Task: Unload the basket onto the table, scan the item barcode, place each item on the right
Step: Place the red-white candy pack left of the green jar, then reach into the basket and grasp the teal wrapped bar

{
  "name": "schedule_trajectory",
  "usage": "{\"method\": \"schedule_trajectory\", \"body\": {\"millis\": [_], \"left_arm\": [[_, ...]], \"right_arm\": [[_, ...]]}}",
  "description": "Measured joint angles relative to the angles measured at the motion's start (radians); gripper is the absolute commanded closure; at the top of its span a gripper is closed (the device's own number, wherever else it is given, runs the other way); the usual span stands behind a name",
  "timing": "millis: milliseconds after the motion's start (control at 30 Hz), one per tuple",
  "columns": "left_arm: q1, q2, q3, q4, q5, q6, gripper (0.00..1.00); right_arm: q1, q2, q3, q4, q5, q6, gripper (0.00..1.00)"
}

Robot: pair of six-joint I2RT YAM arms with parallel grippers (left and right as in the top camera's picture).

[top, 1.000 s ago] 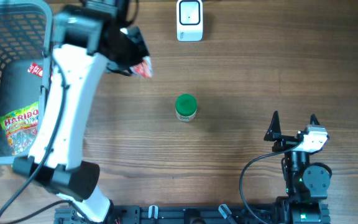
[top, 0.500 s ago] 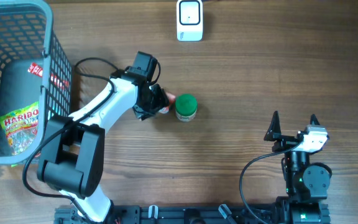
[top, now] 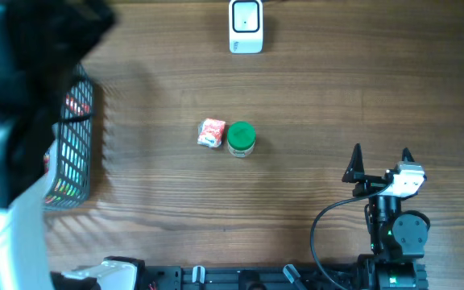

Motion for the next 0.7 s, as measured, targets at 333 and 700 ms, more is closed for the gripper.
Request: {"method": "schedule_trajectory", "body": {"millis": [333,700], "left_arm": [[0.52,0.181,-0.005,-0.314,0.146,-0.153,0.0],[0.605,0.498,-0.007,-0.441,0.317,-0.095,0.04]], "right_arm": [[0.0,0.0,0.0,0.0,0.0,0.0,0.0],[0.0,0.0,0.0,0.0,0.0,0.0,0.0]]}}
